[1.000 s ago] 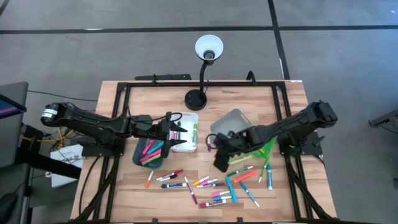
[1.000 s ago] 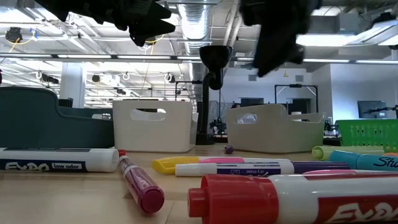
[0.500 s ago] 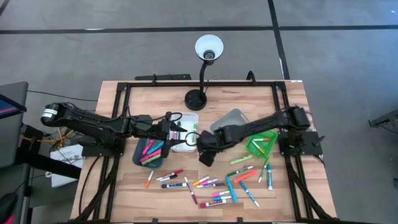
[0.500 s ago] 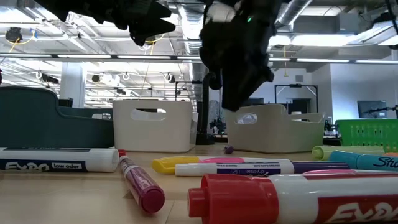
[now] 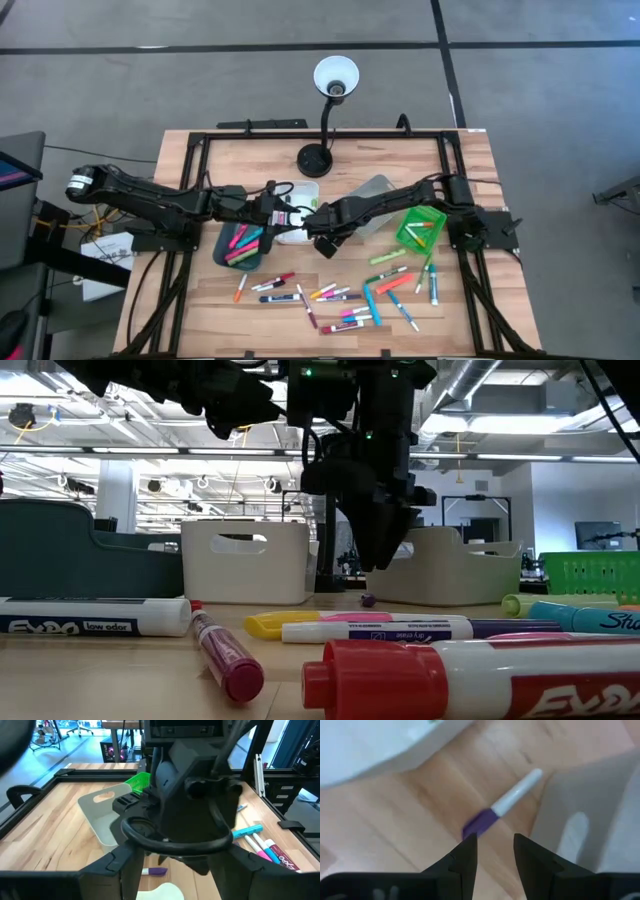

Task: Pick & Place Markers
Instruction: Put the violet mini marker into the green bin

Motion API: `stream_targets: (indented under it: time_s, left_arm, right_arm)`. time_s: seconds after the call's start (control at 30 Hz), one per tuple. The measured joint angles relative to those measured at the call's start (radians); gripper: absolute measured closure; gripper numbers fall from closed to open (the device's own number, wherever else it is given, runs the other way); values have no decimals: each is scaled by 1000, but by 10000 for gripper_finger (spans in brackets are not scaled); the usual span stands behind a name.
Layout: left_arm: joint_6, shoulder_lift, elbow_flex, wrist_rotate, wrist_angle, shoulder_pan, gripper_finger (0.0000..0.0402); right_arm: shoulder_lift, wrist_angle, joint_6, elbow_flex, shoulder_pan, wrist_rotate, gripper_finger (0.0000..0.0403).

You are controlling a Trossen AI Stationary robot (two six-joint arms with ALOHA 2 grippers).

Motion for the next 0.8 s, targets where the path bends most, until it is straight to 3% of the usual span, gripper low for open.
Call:
stream_targets:
  time_s: [0.57,0.8]
  left_arm:
    - [0,1,0,6,-12,-1,199]
    - [0,1,0,5,-26,-1,199]
  right_arm:
    - [47,45,-13,-2,-10,-1,285]
    - [40,-96,-89,-1,9,31,285]
